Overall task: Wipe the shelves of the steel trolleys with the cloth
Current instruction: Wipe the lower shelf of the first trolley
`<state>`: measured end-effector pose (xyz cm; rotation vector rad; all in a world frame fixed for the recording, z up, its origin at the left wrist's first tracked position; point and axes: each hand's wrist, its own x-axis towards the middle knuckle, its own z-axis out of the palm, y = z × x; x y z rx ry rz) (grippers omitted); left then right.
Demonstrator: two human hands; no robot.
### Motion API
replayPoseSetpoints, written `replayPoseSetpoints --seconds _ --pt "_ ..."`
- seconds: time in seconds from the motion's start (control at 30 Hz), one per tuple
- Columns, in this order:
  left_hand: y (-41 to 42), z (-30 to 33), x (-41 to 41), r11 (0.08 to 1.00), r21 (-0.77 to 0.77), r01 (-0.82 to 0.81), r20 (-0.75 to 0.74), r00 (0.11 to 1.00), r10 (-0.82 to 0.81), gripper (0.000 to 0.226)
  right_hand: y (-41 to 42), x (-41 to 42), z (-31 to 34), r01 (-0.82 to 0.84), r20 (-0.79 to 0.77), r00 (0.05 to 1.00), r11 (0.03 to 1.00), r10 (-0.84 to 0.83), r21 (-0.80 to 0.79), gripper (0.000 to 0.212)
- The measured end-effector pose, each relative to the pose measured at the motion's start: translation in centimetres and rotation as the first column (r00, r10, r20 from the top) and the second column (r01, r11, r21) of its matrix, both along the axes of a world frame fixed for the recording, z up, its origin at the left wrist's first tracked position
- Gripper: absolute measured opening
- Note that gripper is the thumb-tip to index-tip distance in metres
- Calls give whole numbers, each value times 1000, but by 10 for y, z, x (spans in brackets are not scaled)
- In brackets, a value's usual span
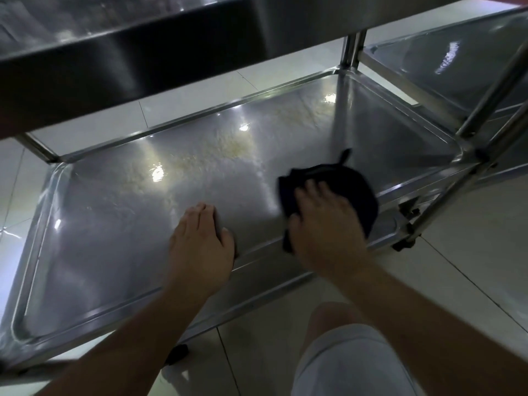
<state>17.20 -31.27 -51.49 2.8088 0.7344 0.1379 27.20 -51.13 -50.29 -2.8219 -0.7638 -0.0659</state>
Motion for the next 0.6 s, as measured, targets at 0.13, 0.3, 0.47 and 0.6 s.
replayPoseSetpoints --seconds 0.13,0.3,0.47,0.6 --pt "5 -3 -2 999 19 31 -8 1000 -30 62 37 -27 -7 -317 -48 947 948 317 9 61" --pt "7 -4 0 998 20 66 -30 997 -65 62 40 52 -8 -356 -173 925 931 340 -75 62" --pt "9 -4 1 998 22 61 -24 998 -60 59 65 90 -9 -163 -167 975 981 145 -104 63" --pt "11 -5 1 999 18 50 -7 999 -50 58 68 65 -8 -382 -155 918 918 364 -108 65"
